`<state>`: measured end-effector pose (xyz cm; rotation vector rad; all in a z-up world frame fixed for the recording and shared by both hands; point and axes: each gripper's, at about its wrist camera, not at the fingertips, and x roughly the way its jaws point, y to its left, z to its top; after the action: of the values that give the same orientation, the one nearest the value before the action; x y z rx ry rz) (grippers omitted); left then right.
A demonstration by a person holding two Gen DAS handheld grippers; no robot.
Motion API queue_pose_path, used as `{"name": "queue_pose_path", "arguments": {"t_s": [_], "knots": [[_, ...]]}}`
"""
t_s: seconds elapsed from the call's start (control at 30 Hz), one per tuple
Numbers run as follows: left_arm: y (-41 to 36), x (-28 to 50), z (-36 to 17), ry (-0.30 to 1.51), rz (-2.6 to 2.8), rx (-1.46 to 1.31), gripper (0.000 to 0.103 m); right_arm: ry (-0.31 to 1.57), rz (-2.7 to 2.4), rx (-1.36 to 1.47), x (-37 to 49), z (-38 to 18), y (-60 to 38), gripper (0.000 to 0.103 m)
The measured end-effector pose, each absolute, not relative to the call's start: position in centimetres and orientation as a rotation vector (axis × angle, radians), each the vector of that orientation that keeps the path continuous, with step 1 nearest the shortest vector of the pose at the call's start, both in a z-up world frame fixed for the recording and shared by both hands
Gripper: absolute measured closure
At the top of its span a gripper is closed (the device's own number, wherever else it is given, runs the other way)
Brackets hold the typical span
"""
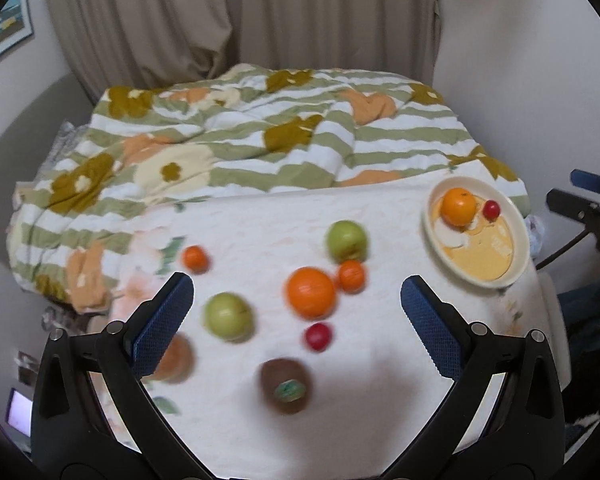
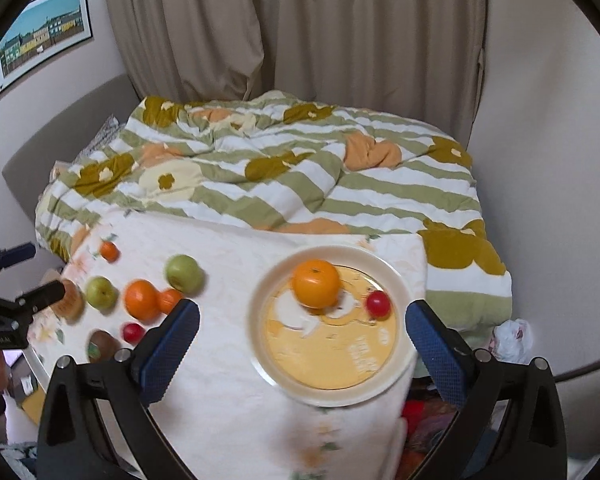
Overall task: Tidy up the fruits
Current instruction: 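Grasp the red apple with the left gripper while the right gripper approaches the kiwi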
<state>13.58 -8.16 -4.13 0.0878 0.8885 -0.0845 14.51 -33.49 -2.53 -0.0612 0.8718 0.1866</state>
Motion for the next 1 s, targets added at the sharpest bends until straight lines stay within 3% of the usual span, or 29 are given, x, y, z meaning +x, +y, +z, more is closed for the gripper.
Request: {"name": "queue_pose_path", "arguments": {"t_s": [0.53,1.0], "knots": [[8.1,11.6,-5.1,0.909,-0.118,0.041,0.0,0.902,0.116,0.01,11.3,-4.1,-18.9,0.0],[11.6,12.9,-12.4,1.016,-0.315,0.129,0.0,0.997,0.067,0.127,9.0,-11.1,-12.4,0.0]]}}
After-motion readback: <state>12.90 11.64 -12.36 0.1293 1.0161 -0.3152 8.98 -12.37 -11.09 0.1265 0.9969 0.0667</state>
